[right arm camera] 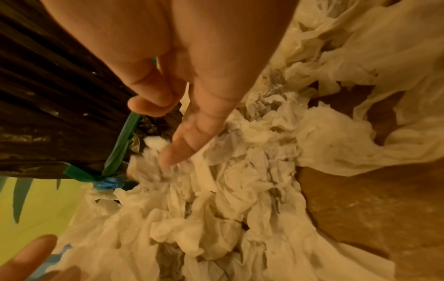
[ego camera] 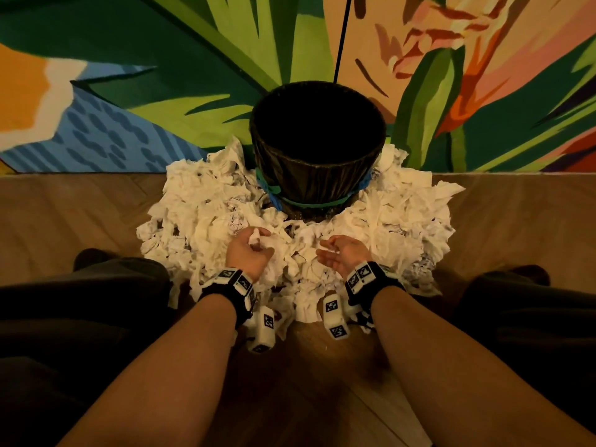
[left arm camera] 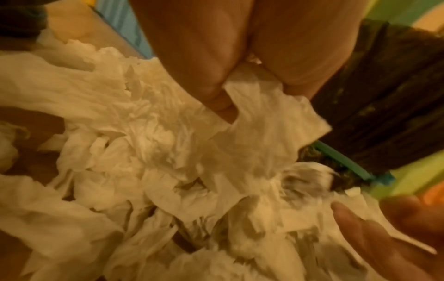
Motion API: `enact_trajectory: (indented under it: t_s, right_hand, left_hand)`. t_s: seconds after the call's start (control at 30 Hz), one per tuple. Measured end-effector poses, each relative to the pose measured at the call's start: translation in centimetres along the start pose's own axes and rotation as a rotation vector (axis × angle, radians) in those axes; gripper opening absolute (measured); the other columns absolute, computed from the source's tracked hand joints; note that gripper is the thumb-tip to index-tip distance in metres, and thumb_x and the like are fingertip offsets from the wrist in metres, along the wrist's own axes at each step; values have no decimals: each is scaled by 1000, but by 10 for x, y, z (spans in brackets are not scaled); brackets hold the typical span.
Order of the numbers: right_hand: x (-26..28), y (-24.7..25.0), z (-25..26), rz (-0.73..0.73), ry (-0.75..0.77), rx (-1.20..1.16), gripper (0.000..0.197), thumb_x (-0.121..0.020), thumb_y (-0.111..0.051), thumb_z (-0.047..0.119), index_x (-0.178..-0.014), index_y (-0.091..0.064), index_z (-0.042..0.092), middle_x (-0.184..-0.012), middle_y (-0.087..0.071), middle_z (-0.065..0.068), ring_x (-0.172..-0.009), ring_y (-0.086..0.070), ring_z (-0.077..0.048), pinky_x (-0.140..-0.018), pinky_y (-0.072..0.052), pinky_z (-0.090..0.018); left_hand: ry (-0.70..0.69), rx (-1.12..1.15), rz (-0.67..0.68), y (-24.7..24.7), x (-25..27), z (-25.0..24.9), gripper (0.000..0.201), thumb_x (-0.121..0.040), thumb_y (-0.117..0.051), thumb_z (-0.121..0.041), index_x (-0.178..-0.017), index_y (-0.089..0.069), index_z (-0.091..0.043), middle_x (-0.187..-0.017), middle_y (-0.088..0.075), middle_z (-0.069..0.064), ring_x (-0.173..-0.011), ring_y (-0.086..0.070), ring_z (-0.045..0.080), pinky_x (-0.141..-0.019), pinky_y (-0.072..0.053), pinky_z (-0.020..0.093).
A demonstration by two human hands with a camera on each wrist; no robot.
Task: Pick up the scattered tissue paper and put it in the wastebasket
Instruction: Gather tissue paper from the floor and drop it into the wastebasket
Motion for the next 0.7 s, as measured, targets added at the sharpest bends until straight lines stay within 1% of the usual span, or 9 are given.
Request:
enact_trajectory:
  t_s: [0.13,0.2,0.27,0.33,0.4,0.47,0.53,0.6,0.7]
  right_hand:
    - [-4,12,-10,-68,42,292,17,-99,-50,18,-87,-59,10,-88,-64,-10,-64,-60,-23,-51,-49,-30]
    - [-2,12,0,-69,253,907,11,-90,-59,33,-92,-58,22,-90,-61,0,-72,-56,-15,-57,-44,-24]
    - [-1,4,-11,29,359,1426,32,-78,-66,43,-103,-52,29,-100,-50,6,-90,-52,-16,-72,-46,-27]
    - [0,4,-30,115,342,1663,48,-76,-71,40,-116,-45,32,-112,-43,2,-105,-48,-24,-85,-49,-37]
    - [1,8,-38,115,353,1654,46,-79,-70,20,-116,-45,28,-117,-43,-3,-107,-52,-28,-83,-49,-34]
    - [1,10,-36,113,381,1587,41,-78,-62,2,-110,-50,24,-112,-44,-3,-102,-54,-28,-79,-47,-30]
    - [2,11,-28,91,399,1501,34,-82,-57,1,-110,-57,21,-114,-47,-5,-99,-56,-28,-83,-51,-33]
    - [3,11,-17,46,422,1405,27,-88,-58,9,-113,-62,19,-118,-49,-6,-99,-59,-26,-87,-52,-34]
    - [3,8,-9,41,430,1421,24,-87,-60,16,-110,-60,26,-116,-48,-1,-98,-58,-22,-86,-52,-33]
  left_hand:
    - [-43,-137,47,-8,3,6,35,-89,-45,16,-97,-70,-7,-103,-67,8,-99,-63,27,-87,-55,39]
    - [-38,-97,14,-5,2,8,36,-90,-37,16,-93,-65,-7,-92,-65,8,-85,-63,27,-70,-54,33]
    - [-11,-107,-52,4,1,10,31,-96,-37,4,-93,-63,-12,-79,-60,5,-63,-58,22,-52,-47,24]
    - [-4,-241,-123,14,2,8,28,-100,-39,-9,-107,-63,-20,-86,-66,6,-74,-65,25,-59,-49,24]
    - [12,-333,-159,20,5,7,31,-100,-48,-25,-128,-60,-17,-112,-68,13,-101,-65,31,-81,-52,31]
    - [-48,-296,-113,14,6,2,33,-95,-60,-30,-125,-62,-17,-115,-68,11,-95,-66,24,-82,-52,28]
    - [-138,-311,-25,5,8,-3,20,-89,-68,-19,-108,-66,-25,-99,-67,1,-77,-64,11,-67,-48,17]
    - [-198,-392,49,-1,9,-4,29,-88,-66,-9,-107,-65,-31,-96,-63,0,-66,-57,3,-61,-44,12]
    - [-202,-602,159,-11,12,0,53,-89,-54,0,-131,-59,-32,-124,-57,10,-85,-64,22,-82,-52,28]
Point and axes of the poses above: each hand's wrist, its own x-axis away from the middle knuckle, its own y-axis out of the back of the hand, z = x × y, the point moved 8 cm from there along -x, towards the middle knuckle
